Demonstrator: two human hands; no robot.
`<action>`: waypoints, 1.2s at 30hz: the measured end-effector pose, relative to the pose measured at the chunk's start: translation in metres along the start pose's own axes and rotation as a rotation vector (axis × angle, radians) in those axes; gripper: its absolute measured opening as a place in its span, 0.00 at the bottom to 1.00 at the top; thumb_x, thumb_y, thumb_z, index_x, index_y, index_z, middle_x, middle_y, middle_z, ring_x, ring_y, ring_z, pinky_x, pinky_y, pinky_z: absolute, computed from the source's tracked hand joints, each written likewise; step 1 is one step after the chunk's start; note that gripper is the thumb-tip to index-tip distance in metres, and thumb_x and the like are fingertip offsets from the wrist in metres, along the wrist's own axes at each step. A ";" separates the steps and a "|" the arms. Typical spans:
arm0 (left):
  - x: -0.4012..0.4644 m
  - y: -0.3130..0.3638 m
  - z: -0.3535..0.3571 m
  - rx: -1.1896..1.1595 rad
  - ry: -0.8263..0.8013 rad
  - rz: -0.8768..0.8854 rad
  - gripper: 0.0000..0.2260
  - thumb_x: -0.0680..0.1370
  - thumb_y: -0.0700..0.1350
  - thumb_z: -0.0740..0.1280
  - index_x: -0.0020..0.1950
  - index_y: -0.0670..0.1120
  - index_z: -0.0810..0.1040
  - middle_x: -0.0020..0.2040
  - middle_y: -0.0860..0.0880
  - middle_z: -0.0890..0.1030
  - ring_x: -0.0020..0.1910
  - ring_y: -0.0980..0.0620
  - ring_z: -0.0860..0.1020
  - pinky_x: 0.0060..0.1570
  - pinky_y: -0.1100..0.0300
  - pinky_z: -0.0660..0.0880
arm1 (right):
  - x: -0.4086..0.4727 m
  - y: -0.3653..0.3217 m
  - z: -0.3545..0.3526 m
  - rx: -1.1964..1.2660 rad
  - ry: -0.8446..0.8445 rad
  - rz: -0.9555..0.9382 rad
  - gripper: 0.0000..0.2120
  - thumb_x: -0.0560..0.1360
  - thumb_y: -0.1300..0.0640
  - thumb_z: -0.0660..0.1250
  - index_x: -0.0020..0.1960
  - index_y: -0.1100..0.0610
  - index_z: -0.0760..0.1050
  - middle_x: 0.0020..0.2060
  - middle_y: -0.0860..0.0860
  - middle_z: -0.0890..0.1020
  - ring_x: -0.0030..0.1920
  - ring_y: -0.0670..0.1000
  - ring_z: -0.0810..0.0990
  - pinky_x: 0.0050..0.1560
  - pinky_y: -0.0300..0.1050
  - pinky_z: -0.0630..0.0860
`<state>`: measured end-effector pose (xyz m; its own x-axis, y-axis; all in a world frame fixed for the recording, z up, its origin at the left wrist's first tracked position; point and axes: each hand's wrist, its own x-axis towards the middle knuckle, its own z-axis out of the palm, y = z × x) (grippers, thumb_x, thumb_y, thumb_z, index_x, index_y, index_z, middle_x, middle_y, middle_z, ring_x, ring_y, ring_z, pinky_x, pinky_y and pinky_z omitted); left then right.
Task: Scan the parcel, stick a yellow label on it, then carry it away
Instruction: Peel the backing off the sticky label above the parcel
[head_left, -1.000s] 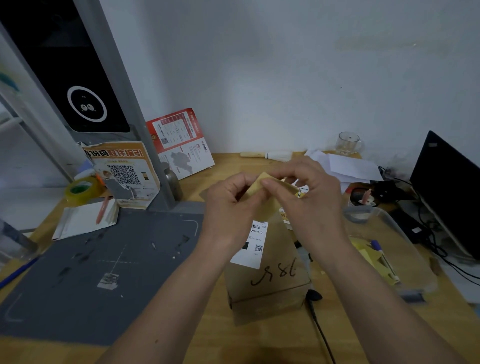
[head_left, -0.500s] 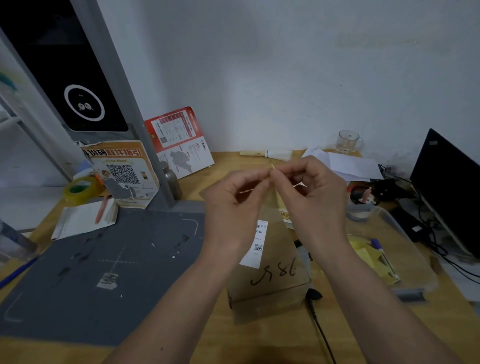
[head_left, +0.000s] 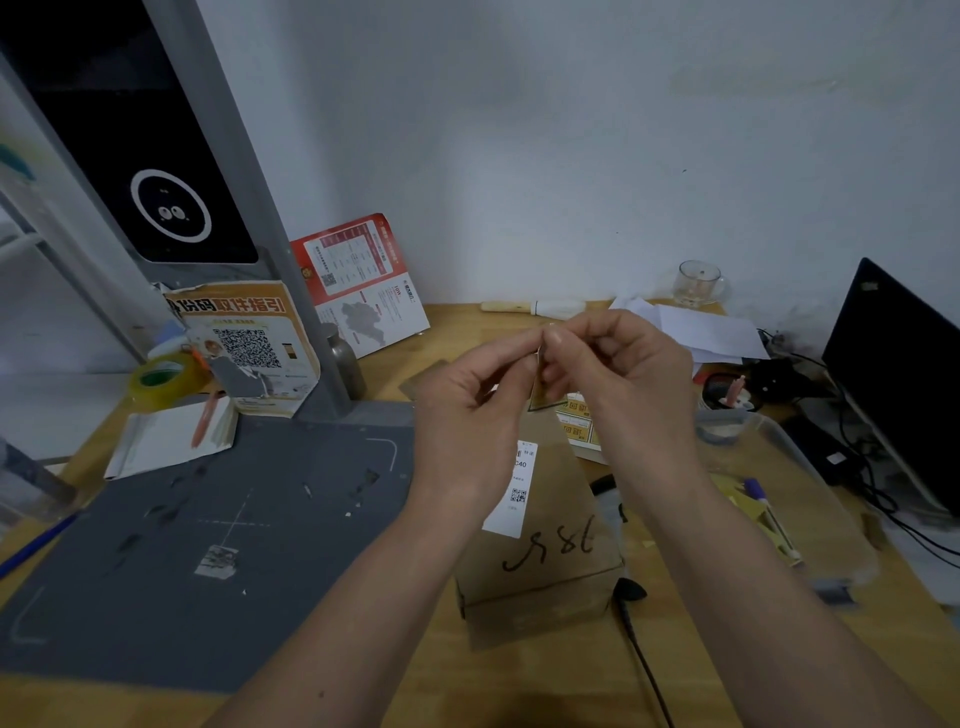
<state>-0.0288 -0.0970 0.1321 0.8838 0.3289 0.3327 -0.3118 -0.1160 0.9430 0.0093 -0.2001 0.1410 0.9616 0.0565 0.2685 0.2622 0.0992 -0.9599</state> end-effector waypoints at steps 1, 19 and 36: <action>0.000 0.000 0.000 -0.007 0.004 0.003 0.12 0.77 0.33 0.65 0.55 0.45 0.83 0.49 0.56 0.85 0.49 0.64 0.81 0.47 0.74 0.74 | 0.000 0.000 0.000 0.005 0.002 0.006 0.02 0.73 0.65 0.68 0.41 0.62 0.79 0.32 0.57 0.82 0.31 0.50 0.80 0.34 0.40 0.79; 0.003 -0.004 0.002 -0.040 0.048 0.111 0.11 0.73 0.34 0.71 0.53 0.43 0.83 0.45 0.52 0.86 0.46 0.56 0.84 0.46 0.66 0.79 | -0.003 -0.003 0.003 0.124 0.072 0.036 0.02 0.70 0.66 0.71 0.40 0.61 0.81 0.33 0.54 0.85 0.37 0.54 0.85 0.40 0.44 0.82; 0.004 -0.002 -0.002 0.280 0.239 0.334 0.13 0.71 0.36 0.74 0.40 0.55 0.79 0.35 0.67 0.79 0.39 0.65 0.81 0.39 0.75 0.74 | -0.007 0.000 0.004 0.117 0.032 0.056 0.01 0.69 0.63 0.73 0.40 0.60 0.83 0.35 0.55 0.86 0.37 0.51 0.84 0.42 0.41 0.81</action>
<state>-0.0252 -0.0940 0.1313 0.6367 0.4332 0.6379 -0.4295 -0.4878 0.7600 0.0027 -0.1960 0.1393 0.9770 0.0331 0.2104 0.1989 0.2120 -0.9568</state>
